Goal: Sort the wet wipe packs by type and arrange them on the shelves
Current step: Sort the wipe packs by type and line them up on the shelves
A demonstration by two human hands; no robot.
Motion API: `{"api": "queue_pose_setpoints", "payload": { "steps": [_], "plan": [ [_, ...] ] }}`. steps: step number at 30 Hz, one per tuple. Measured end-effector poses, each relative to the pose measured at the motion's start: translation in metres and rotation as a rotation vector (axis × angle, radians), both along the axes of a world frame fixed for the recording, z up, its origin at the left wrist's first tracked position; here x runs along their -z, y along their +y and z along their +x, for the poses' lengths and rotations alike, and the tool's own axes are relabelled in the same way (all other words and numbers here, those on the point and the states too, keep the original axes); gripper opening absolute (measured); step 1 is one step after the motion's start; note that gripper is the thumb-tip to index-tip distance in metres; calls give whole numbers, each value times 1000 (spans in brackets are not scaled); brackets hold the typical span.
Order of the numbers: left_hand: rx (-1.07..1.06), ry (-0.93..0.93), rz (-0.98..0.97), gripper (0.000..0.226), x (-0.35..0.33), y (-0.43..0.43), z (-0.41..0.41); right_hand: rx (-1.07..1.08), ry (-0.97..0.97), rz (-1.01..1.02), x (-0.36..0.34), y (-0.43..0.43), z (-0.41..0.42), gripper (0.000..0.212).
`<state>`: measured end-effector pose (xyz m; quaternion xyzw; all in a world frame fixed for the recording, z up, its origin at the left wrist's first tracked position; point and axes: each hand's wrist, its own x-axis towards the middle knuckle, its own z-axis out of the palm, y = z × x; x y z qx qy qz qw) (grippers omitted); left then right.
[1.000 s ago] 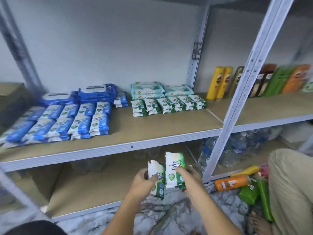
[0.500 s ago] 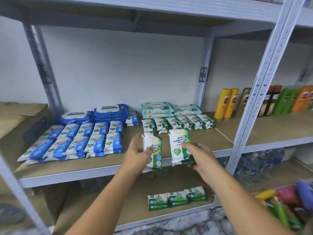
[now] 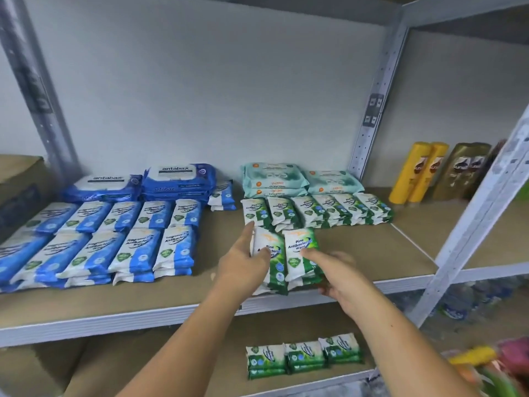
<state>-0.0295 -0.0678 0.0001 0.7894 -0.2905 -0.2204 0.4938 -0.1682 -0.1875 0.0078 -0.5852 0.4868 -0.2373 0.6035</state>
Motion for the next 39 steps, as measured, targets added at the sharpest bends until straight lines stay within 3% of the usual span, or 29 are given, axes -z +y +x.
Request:
{"api": "queue_pose_setpoints", "payload": {
  "steps": [5, 9, 12, 16, 23, 29, 33, 39],
  "plan": [
    [-66, -224, 222, 59, 8, -10, 5, -157, 485, -438, -5, -6, 1, 56],
    [-60, -408, 290, 50, 12, -11, -1, -183, 618, -524, -3, -8, 0, 51],
    [-73, -448, 242, 49, 17, -9, 1, -155, 543, -539, 0, -6, -2, 39],
    [-78, -442, 159, 50, 17, -3, 1, -102, 485, -674, 5, 2, -7, 52],
    [33, -604, 10, 40, 10, 19, 2, -198, 317, -1035, 13, 18, -21, 16],
    [325, -866, -44, 46, 19, 44, -10, -371, 378, -1088, 20, 24, -41, 44],
    [233, -925, -62, 37, 28, 31, -13, -379, 342, -1019, 23, 20, -41, 53],
    [99, -926, -90, 41, 36, 23, -12, -339, 269, -1021, 29, 11, -33, 51]
  ]
}}
